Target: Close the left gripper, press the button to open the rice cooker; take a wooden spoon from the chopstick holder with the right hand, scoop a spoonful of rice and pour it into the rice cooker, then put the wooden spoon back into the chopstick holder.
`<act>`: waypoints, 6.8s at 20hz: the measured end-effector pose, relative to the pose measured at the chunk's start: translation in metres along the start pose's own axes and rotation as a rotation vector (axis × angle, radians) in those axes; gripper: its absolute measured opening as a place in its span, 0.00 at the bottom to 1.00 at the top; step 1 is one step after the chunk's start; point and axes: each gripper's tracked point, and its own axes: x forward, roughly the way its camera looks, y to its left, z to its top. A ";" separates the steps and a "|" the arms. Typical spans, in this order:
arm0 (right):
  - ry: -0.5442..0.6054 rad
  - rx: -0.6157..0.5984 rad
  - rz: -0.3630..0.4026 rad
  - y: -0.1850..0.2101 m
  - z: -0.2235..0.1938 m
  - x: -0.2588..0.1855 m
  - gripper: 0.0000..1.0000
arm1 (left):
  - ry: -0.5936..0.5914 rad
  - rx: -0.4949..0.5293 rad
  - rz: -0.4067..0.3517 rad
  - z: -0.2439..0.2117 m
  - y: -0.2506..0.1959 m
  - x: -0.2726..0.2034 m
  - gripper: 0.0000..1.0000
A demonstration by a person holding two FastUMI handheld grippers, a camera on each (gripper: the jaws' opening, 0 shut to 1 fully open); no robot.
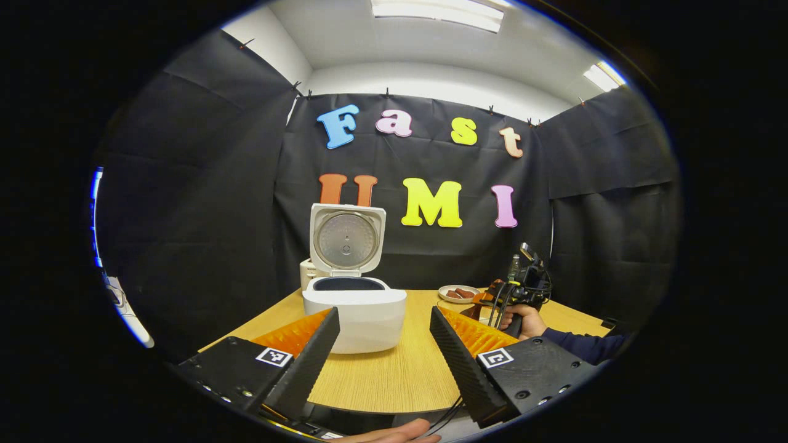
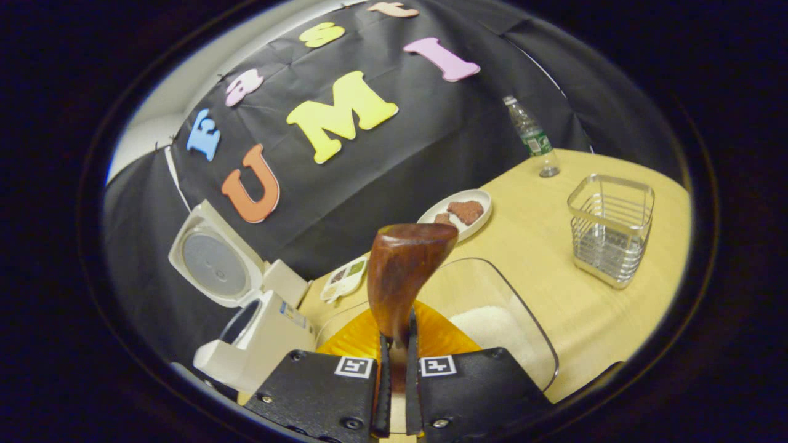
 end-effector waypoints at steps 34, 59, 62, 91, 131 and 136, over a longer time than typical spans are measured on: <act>0.121 0.348 0.433 0.220 0.059 -0.037 0.13 | -0.061 0.027 0.100 0.025 0.076 -0.022 0.94; -0.040 -0.558 0.177 0.355 -0.033 0.085 0.14 | -0.048 -0.052 0.128 -0.007 0.132 -0.058 0.94; -0.073 -0.655 0.172 0.360 -0.039 0.084 0.14 | -0.055 -0.051 0.113 -0.006 0.127 -0.059 0.94; -0.366 -1.072 0.119 0.344 0.034 -0.010 0.16 | -0.041 -0.059 0.172 0.001 0.094 -0.032 0.94; -0.228 -0.596 -0.211 -0.134 0.233 -0.061 0.45 | 0.002 -0.004 0.061 0.003 -0.045 0.105 0.94; -0.390 -0.599 -0.317 -0.138 0.260 -0.107 1.00 | 0.012 -0.060 0.109 0.017 -0.014 0.142 0.94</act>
